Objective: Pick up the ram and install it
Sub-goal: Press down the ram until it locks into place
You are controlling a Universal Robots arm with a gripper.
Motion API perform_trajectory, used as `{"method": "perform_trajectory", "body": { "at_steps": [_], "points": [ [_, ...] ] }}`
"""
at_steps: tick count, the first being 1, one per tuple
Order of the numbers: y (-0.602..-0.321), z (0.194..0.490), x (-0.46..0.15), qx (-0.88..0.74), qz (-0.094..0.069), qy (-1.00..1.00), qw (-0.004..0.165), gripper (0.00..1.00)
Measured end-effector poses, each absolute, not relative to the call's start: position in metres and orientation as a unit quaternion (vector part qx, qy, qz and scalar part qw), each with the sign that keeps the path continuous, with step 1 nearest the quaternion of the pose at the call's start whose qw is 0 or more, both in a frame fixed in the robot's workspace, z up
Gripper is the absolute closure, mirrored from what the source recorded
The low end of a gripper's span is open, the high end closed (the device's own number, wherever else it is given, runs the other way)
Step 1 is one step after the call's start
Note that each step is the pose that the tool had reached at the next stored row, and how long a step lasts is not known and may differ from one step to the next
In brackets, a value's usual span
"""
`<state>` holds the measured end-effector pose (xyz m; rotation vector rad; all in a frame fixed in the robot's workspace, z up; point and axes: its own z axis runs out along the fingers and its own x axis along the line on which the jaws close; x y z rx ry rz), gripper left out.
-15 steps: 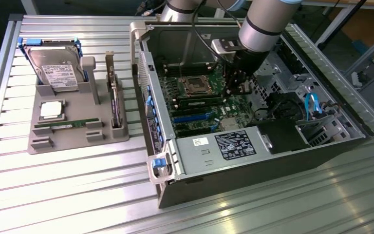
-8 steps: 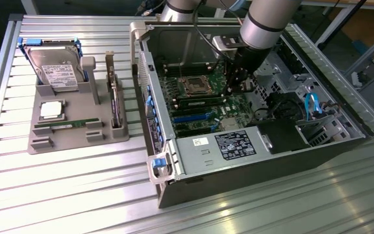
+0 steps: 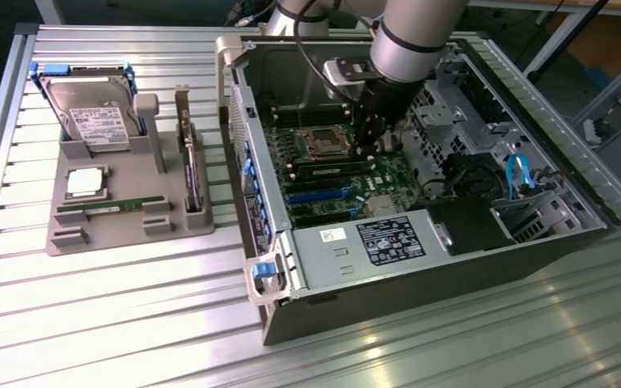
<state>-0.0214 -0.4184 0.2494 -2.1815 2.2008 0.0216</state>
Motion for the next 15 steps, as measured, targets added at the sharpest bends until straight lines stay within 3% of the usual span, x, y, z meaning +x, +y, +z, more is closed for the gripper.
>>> {"method": "perform_trajectory", "body": {
  "at_steps": [15],
  "points": [
    [-0.418, 0.249, -0.089, -0.704, 0.006, 0.71, 0.022, 0.9]
  ]
}}
